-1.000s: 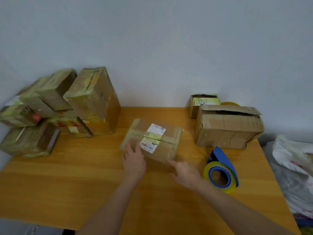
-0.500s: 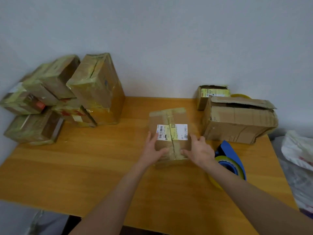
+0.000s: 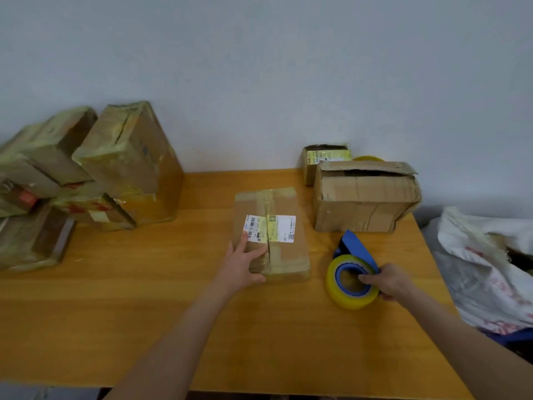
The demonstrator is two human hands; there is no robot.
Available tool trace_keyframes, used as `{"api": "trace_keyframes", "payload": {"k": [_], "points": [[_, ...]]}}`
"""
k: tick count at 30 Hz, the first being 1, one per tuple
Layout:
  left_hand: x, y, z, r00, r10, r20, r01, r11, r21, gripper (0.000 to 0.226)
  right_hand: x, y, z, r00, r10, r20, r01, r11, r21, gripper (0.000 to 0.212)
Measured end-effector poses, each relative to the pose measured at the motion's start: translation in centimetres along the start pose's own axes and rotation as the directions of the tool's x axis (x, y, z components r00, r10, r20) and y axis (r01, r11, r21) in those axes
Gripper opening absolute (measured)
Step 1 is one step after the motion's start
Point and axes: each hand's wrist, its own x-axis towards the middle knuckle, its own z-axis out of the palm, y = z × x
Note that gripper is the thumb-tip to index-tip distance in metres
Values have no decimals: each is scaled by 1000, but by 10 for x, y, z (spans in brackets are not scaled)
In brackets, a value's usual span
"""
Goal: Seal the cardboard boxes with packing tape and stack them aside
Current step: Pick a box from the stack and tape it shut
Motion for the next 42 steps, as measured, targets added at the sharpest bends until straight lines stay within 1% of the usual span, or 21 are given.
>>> {"api": "trace_keyframes", "payload": {"k": [4, 7, 9, 11, 12, 15, 16, 18, 20, 22, 23, 24, 26, 28, 29, 30, 32, 34, 37, 39, 42], "points": [[-7, 1, 1, 1000, 26, -1, -26, 1000, 11, 79, -1, -6, 2, 998, -41, -46, 39, 998, -55, 44], [-9, 2, 2, 1000, 16, 6, -16, 1000, 16, 80, -2, -16, 2, 995, -82, -62, 83, 997, 2, 44], [-11, 2, 3, 1000, 8, 10, -8, 1000, 16, 80, -2, -21, 5, 996, -84, -40, 88, 990, 110, 34], [-13, 3, 5, 1000, 3, 10, -3, 1000, 9, 80, -6, -26, 11, 997, -64, 34, 55, 975, 213, 23], [-13, 3, 5, 1000, 3, 8, -3, 1000, 12, 80, -7, -27, 13, 996, -58, 64, 37, 958, 285, 25], [-15, 1, 5, 1000, 6, 6, -7, 999, 38, 81, -12, -32, 14, 994, -32, 100, -18, 885, 466, 49], [-15, 0, 4, 1000, 12, 7, -12, 999, 35, 83, -14, -35, 12, 995, -47, 93, -3, 879, 476, 50], [-17, -2, 2, 1000, 9, -30, -10, 999, -52, 89, -18, -39, 3, 993, -111, 43, 85, 913, 400, 46], [-19, 3, -2, 982, -41, -182, 0, 976, -216, 88, -31, -42, -16, 975, -222, 1, 210, 922, 325, 41], [-19, 12, -12, 937, -100, -335, -39, 923, -382, 75, -45, -45, -38, 936, -352, 1, 338, 898, 281, 50], [-19, 18, -18, 934, -127, -335, -60, 866, -496, 68, -52, -47, -49, 914, -406, 9, 390, 884, 257, 57], [-19, 25, -24, 950, -139, -279, -67, 782, -620, 63, -60, -50, -59, 891, -454, 25, 435, 867, 243, 61], [-22, 41, -34, 987, -102, -122, -37, 600, -799, 62, -73, -57, -70, 839, -537, 82, 512, 832, 214, 65], [-26, 55, -42, 998, -63, 7, 33, 419, -907, 63, -84, -65, -73, 790, -596, 142, 575, 801, 168, 66], [-28, 59, -44, 997, -46, 54, 67, 350, -934, 62, -89, -69, -73, 769, -616, 169, 599, 788, 145, 66], [-28, 62, -45, 996, -30, 86, 92, 308, -947, 60, -93, -72, -72, 752, -630, 195, 618, 776, 125, 66], [-31, 63, -46, 995, -17, 102, 103, 282, -954, 52, -98, -77, -68, 724, -648, 238, 647, 757, 92, 65], [-34, 60, -45, 998, -10, 63, 63, 310, -949, 40, -99, -81, -63, 700, -660, 272, 672, 738, 60, 64], [-38, 54, -41, 999, -41, -4, 9, 321, -947, 10, -97, -85, -55, 665, -680, 308, 717, 697, -7, 63], [-39, 50, -39, 994, -102, -29, 6, 327, -945, 11, -96, -87, -49, 651, -682, 333, 732, 680, -38, 62], [-40, 46, -36, 986, -164, -5, 49, 321, -946, 12, -94, -87, -41, 634, -687, 356, 749, 659, -64, 65]]}}
